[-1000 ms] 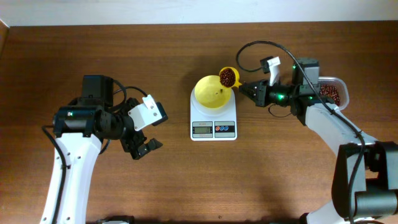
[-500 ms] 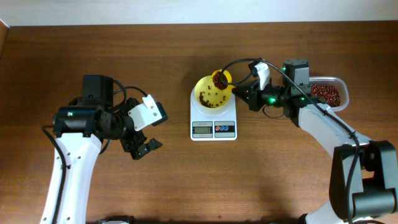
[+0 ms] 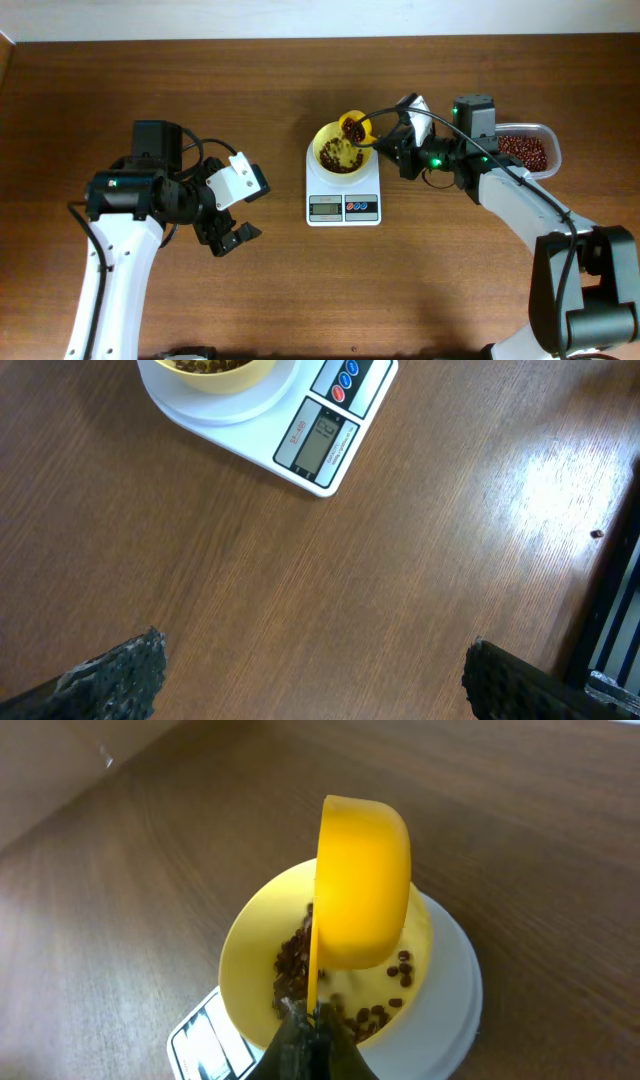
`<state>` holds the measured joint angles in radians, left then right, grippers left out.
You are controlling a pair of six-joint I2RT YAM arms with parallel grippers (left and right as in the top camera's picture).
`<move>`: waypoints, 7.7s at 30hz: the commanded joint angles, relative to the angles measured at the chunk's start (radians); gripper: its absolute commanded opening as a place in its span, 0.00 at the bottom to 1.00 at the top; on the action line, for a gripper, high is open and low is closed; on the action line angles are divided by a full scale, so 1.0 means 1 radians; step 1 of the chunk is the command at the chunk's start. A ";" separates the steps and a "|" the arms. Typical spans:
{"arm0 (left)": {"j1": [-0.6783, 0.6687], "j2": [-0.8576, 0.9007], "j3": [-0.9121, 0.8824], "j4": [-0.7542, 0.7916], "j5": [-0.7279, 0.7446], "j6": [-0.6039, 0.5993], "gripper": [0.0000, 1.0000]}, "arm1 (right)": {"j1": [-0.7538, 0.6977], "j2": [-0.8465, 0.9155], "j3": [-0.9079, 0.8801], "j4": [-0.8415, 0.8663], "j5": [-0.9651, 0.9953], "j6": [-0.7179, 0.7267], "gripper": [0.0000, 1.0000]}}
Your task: Scoop item into bowl and weigh 50g on scale
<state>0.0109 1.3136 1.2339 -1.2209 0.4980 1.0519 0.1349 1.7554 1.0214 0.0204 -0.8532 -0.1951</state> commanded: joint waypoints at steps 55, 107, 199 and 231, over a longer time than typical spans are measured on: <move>0.005 -0.004 -0.006 0.001 0.018 0.009 0.99 | 0.107 -0.128 -0.001 -0.092 0.290 -0.112 0.04; 0.005 -0.004 -0.006 0.001 0.018 0.009 0.99 | 0.108 -0.130 0.000 -0.173 0.289 -0.096 0.04; 0.005 -0.004 -0.006 0.001 0.018 0.009 0.99 | -0.660 -0.143 0.005 -0.502 0.185 0.424 0.04; 0.005 -0.004 -0.006 0.001 0.018 0.009 0.99 | -0.495 -0.012 -0.004 -0.522 0.362 0.012 0.04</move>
<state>0.0109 1.3136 1.2339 -1.2182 0.4980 1.0519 -0.3695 1.6558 1.0275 -0.4858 -0.4278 -0.1688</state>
